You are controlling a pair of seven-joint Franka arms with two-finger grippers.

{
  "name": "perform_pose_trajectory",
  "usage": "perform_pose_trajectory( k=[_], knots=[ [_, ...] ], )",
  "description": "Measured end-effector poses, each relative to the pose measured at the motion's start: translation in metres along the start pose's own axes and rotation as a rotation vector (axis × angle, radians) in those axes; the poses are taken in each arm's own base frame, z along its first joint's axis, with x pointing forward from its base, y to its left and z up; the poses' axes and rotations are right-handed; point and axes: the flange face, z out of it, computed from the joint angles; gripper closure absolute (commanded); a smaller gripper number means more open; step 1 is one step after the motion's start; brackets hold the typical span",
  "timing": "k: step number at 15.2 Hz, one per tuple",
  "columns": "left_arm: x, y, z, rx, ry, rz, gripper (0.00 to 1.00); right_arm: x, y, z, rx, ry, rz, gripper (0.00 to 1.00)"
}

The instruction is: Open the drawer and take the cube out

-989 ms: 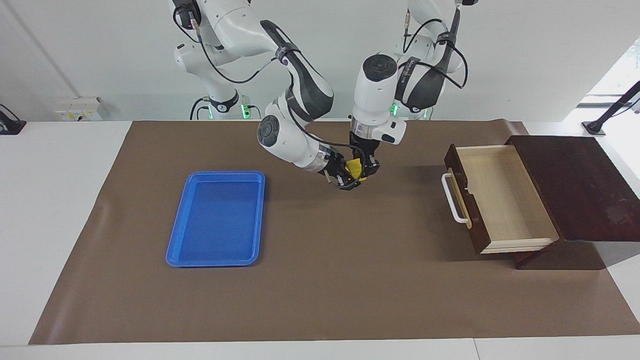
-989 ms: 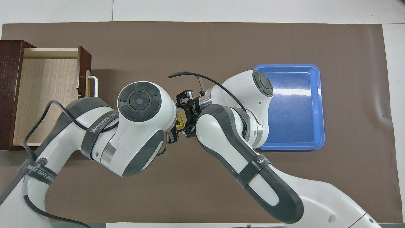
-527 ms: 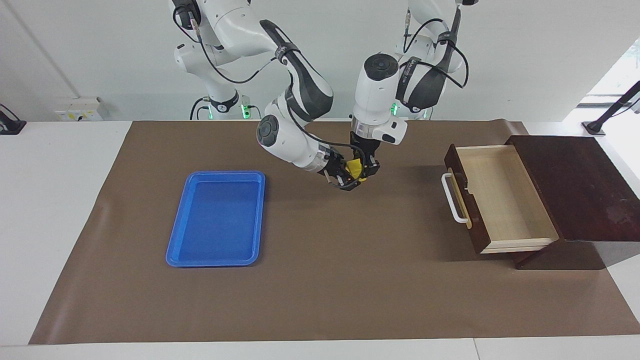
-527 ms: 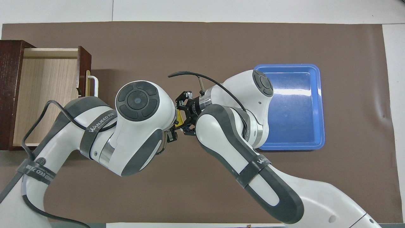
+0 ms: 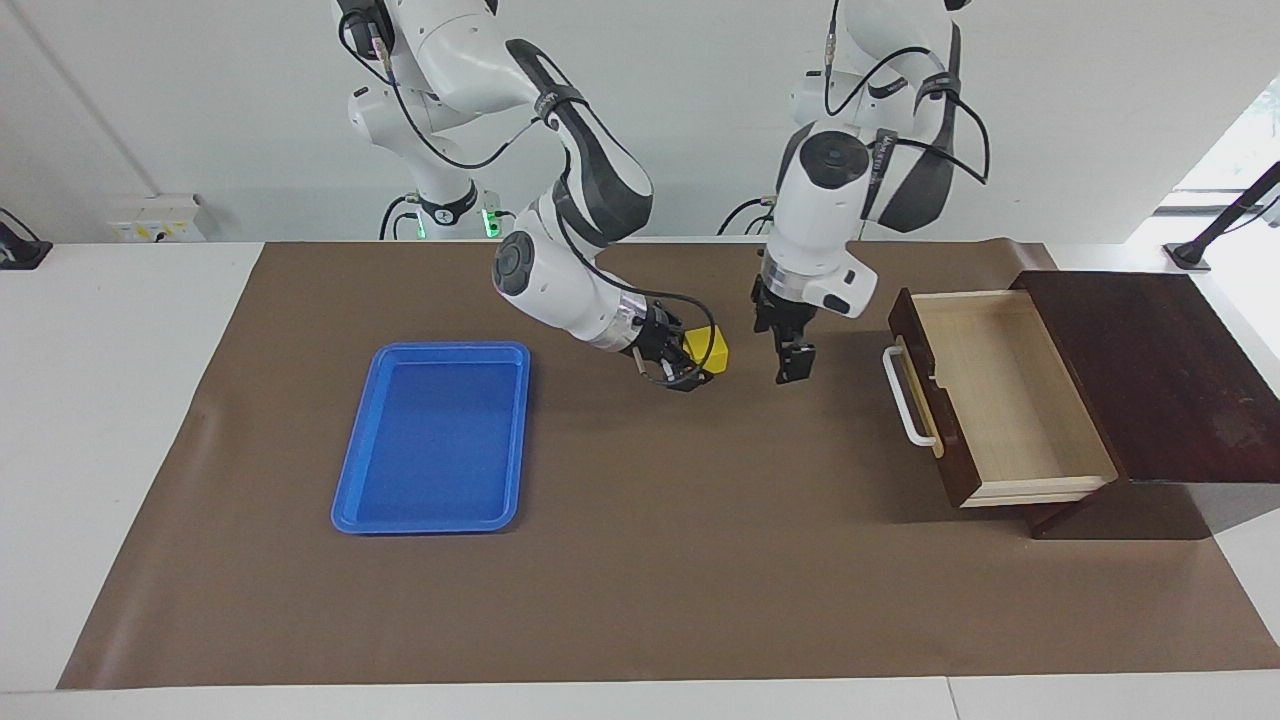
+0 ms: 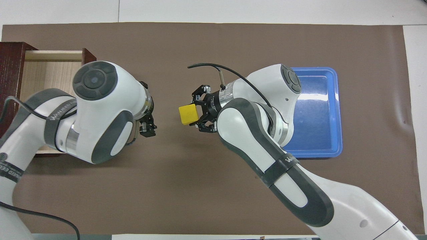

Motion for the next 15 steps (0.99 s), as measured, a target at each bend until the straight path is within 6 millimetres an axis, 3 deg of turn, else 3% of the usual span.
perform_pose_trajectory(
  k=[3, 8, 10, 12, 15],
  knots=[
    [0.073, 0.039, 0.001, -0.017, 0.0, 0.031, 0.0, 0.06, -0.025, -0.048, 0.061, 0.001, 0.087, 1.0],
    [0.141, 0.063, 0.002, -0.046, 0.094, 0.11, 0.0, 0.183, -0.044, -0.134, 0.164, 0.023, 0.101, 1.0],
    [0.15, 0.065, 0.002, -0.044, 0.094, 0.155, 0.0, 0.238, -0.032, -0.16, 0.149, 0.023, 0.082, 1.0],
    [0.159, 0.068, 0.001, -0.045, 0.093, 0.178, 0.0, 0.278, -0.017, -0.176, 0.138, 0.018, 0.079, 1.0],
    [0.212, 0.08, -0.001, -0.057, 0.103, 0.166, 0.0, 0.316, 0.008, -0.175, 0.121, 0.021, 0.086, 1.0]
  ],
)
